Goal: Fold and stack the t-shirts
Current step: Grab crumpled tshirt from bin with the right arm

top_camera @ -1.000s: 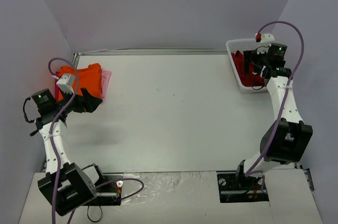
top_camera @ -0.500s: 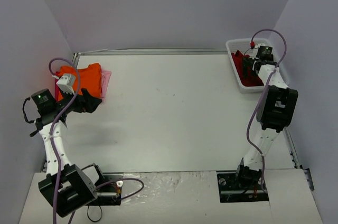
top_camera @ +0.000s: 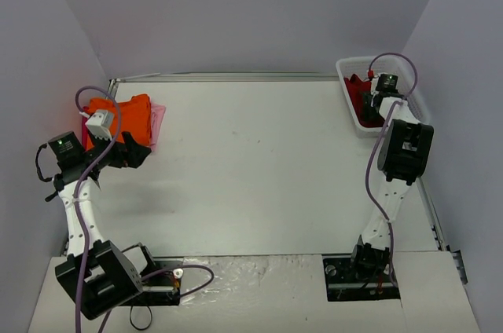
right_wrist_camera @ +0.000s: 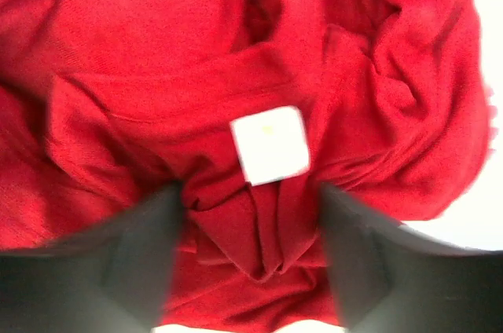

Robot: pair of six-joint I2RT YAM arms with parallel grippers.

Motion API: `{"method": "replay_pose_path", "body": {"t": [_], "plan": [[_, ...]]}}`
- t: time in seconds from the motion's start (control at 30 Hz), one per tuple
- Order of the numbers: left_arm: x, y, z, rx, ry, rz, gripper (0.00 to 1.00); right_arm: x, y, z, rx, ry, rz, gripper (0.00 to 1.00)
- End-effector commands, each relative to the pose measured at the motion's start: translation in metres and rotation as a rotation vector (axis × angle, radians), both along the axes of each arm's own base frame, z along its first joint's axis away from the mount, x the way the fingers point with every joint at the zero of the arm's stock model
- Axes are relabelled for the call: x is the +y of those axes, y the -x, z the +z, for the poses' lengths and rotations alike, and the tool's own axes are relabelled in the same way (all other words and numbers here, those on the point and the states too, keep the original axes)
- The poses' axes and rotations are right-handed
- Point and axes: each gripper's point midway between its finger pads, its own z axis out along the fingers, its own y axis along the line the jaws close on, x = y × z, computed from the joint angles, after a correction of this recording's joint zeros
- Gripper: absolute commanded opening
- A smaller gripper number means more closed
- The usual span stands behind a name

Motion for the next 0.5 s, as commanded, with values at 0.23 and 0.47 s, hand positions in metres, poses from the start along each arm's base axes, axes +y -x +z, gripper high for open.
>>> {"method": "replay_pose_path", "body": {"t": [0.23,0.47], "plan": [[-0.004,-0.005,0.002,-0.014,-0.013,-0.071,0.94,-0.006,0.008,-0.034,0.088,-0.017,-0.006,0.00],[-0.006,-0.003,0.000,0.000,-0.005,-0.082,0.94,0.003,0.009,0.012,0.007,-0.035,0.023,0.00]]}}
